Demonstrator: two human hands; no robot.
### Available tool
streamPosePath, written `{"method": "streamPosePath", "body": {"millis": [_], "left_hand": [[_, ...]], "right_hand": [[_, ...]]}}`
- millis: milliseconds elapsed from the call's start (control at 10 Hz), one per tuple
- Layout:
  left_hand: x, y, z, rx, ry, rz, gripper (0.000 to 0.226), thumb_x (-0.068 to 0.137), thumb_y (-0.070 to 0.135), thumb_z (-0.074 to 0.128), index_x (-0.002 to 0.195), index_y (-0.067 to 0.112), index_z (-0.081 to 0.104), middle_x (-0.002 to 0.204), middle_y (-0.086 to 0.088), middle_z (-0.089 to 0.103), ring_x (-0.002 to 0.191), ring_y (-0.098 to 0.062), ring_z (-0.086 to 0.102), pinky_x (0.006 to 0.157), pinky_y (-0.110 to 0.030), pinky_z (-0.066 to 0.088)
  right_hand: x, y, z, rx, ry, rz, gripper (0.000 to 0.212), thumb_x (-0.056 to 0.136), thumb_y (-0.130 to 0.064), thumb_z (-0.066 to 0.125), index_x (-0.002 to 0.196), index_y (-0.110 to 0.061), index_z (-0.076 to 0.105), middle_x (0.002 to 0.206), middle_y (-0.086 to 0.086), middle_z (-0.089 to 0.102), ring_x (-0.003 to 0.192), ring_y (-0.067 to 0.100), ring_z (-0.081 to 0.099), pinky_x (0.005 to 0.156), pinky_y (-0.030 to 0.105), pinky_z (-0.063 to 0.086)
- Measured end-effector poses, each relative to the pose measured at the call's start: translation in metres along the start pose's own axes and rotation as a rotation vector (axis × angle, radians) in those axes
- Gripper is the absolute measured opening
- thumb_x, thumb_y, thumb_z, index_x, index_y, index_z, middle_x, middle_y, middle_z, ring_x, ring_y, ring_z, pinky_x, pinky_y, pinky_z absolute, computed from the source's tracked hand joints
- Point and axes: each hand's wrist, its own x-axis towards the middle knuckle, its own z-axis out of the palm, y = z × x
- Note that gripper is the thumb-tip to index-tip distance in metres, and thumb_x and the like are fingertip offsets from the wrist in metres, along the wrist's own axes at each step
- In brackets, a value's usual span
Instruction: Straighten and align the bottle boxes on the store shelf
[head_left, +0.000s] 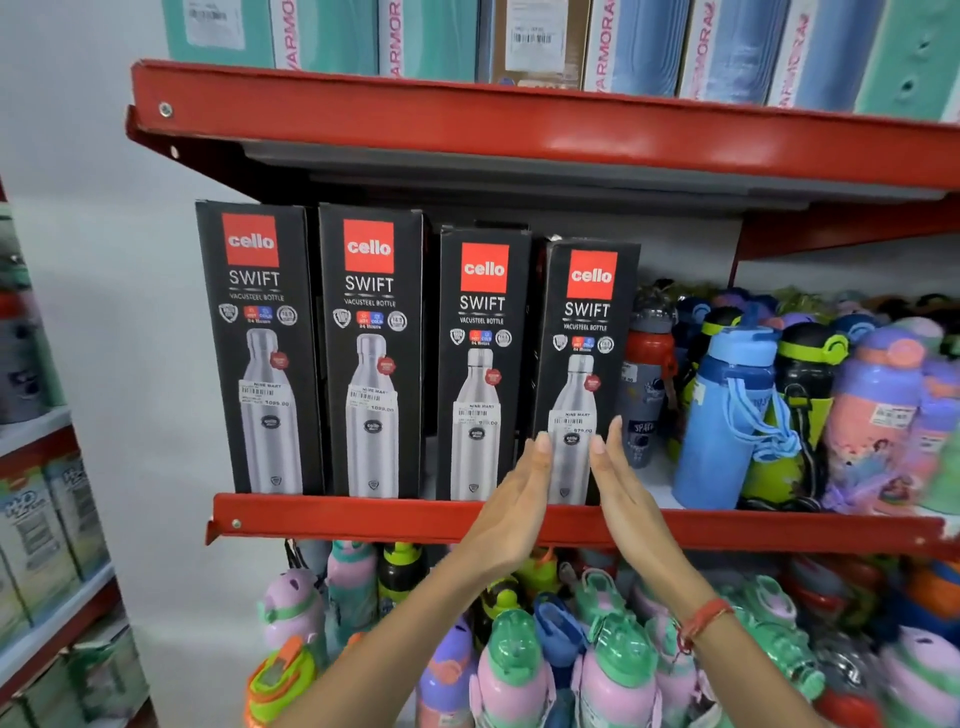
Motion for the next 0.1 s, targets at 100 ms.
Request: {"method": "streamPosePath", "body": {"millis": [100], "left_hand": [[-0.0078,0.0147,-0.0189,0.061,0.068,0.105,0.072,0.090,0.066,0.015,0.151,0.029,0.011,0.162,0.010,0.012,0.146,-0.003,0.012,0.116,-0.023,0.007]], "right_hand": [[-0.0016,-0.0260,0.0019,-0.131,0.183,-0.113,0.070,0.093,-0.059,0.024,0.154,-0.029,0.006,0.162,-0.002,0.017,0.148,0.013,0.014,0.115,0.028,0.012]]}}
